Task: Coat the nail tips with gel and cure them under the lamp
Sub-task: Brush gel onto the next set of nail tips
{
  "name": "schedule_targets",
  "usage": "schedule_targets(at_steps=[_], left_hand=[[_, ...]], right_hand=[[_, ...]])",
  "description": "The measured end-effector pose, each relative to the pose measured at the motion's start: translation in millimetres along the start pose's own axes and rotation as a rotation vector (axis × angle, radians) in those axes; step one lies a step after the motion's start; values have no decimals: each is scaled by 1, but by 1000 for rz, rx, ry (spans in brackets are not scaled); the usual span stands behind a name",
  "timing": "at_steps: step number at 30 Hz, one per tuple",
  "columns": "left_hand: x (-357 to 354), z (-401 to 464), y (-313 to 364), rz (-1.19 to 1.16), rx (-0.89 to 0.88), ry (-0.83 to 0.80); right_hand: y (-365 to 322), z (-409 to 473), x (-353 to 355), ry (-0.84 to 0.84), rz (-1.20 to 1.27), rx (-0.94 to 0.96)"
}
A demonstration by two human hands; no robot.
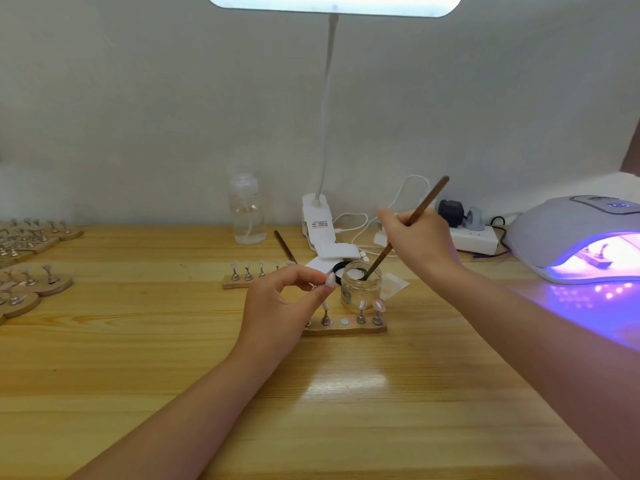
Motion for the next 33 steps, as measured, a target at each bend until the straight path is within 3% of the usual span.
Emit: schedule_targets(at_steps=[7,13,17,22,33], left_hand=[[0,0,-1,19,11,-2],[0,0,0,35,22,0],[0,0,-1,37,27,-2],[0,-1,-2,32,54,-4],[0,-2,1,63,61,0]], right_hand=[[16,1,9,85,149,-221],[21,1,20,160,244,-298],[18,-9,23,186,507,-305],[8,-40,13,137,725,-146],[-16,-79,-11,-4,497,473]])
Point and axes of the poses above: each hand's wrist, its own z-axis towards the middle knuckle, its own x-axis out of the back of the hand, y = z × x, the point moved 3 cm from there along z, towards the middle knuckle, and after that the axes turned 7 degrees about -y, right-handed, at the moved point
